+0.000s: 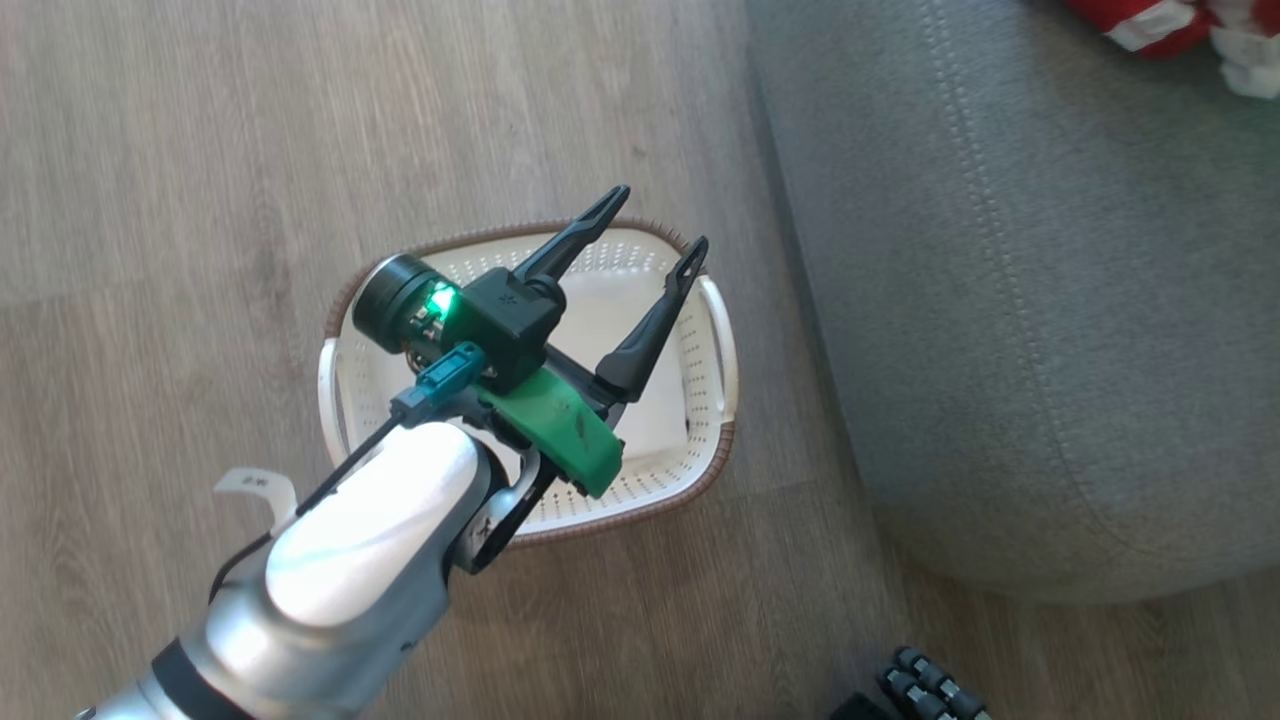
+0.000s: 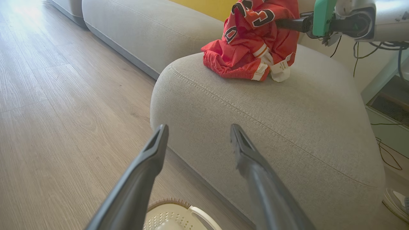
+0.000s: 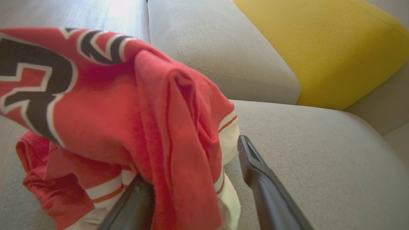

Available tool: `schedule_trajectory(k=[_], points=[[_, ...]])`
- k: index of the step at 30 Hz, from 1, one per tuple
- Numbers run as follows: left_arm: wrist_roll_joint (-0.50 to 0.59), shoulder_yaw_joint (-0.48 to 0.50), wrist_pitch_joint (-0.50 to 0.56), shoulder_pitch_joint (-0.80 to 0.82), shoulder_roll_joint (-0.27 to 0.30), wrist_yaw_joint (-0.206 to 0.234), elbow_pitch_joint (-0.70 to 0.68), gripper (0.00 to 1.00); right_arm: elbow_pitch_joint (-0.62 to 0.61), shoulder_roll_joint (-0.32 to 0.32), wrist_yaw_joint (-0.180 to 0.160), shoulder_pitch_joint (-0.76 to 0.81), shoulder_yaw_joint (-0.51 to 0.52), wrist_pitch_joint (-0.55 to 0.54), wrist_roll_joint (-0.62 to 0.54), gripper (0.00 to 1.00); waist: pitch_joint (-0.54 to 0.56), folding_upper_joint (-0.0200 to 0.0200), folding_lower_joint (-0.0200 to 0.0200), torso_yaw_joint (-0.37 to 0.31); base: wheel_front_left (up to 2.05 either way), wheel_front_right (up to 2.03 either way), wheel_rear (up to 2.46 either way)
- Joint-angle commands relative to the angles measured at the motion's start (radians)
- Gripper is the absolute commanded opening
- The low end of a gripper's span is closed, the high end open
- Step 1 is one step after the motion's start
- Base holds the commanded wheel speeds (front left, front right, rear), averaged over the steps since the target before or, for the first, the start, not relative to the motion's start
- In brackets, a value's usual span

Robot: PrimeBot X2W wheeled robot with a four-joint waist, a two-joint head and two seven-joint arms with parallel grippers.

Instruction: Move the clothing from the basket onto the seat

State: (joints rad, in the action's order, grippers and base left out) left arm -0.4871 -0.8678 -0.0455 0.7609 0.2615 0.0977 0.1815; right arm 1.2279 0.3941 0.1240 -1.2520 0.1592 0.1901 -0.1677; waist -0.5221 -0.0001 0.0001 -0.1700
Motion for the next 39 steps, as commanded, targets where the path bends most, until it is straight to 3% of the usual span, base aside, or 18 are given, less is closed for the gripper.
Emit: schedule_trajectory(k=[1, 11, 19, 28, 39], points=[[-0.007, 0.03, -0.003, -0.005, 0.024, 0.005, -0.025, 1.0, -0.016, -0.005, 0.007, -0.003, -0.013, 0.015, -0.003, 1.0, 0.02, 0.0001, -0.0001, -0.015, 0.0, 0.0, 0.0], [-0.04, 0.048, -0.018, -0.052, 0.042, 0.023, -0.009, 1.0, 0.013, -0.06, 0.007, 0.087, -0.148, 0.061, 0.077, 1.0, 0.103, 0.0001, -0.0001, -0.076, 0.0, 0.0, 0.0], [-0.079, 0.072, -0.062, -0.11, 0.047, 0.039, 0.013, 1.0, -0.095, -0.057, 0.007, 0.158, -0.279, 0.071, 0.196, 1.0, 0.201, 0.0001, -0.0001, -0.09, 0.0, 0.0, 0.0], [-0.139, 0.124, -0.142, -0.194, 0.035, 0.07, 0.064, 1.0, -0.199, -0.026, 0.007, 0.23, -0.333, 0.071, 0.31, 1.0, 0.326, 0.0001, -0.0001, -0.012, 0.0, 0.0, 0.0], [-0.193, 0.234, -0.204, -0.326, 0.055, 0.134, 0.088, 1.0, -0.341, -0.092, 0.007, 0.403, -0.304, 0.071, 0.377, 1.0, 0.431, 0.0001, -0.0001, 0.109, 0.0, 0.0, 0.0]])
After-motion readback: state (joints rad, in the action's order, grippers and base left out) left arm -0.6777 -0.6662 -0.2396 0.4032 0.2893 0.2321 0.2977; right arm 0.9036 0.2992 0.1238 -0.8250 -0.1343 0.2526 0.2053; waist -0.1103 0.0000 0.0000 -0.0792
